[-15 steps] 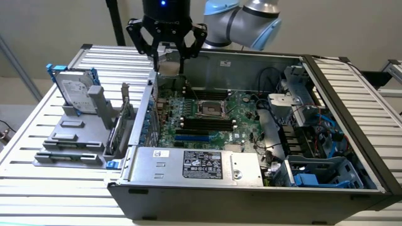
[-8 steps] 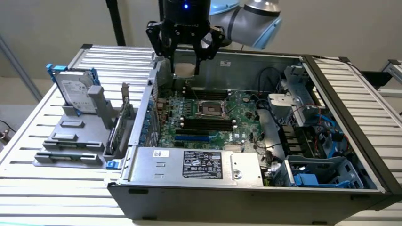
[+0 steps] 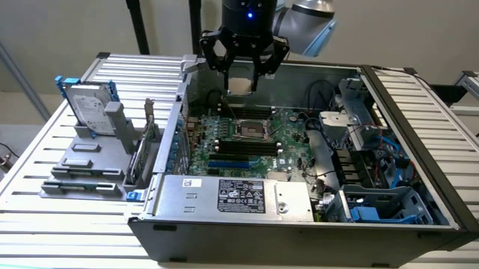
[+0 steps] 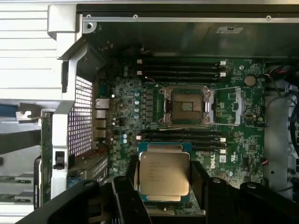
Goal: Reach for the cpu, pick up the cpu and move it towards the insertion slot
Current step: 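Pick up the cpu and move it towards the insertion slot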
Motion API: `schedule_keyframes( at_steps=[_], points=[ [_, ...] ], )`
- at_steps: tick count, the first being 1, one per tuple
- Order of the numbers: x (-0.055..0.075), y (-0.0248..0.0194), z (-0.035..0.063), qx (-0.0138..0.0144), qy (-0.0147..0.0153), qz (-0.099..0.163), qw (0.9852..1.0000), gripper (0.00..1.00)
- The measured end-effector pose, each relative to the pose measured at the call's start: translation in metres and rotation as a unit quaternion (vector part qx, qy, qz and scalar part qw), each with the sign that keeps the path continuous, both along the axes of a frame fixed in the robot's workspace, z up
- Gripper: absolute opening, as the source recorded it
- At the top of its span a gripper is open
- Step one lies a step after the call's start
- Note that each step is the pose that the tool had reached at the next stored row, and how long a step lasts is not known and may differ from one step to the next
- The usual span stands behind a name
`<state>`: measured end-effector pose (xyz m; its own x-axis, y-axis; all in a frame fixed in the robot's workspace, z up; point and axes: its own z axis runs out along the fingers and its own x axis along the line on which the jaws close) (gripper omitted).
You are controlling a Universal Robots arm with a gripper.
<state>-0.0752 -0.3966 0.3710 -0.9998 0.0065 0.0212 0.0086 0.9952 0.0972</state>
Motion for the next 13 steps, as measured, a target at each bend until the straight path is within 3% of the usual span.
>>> schedule_keyframes(
  at_steps=[3,13],
  points=[
    [0.01,0.0092,-0.0055,0.0,0.0,0.0,1.0,0.55],
    [0.03,0.0478,-0.0135,-0.0001,0.0,0.0,1.0,0.55]
  ],
)
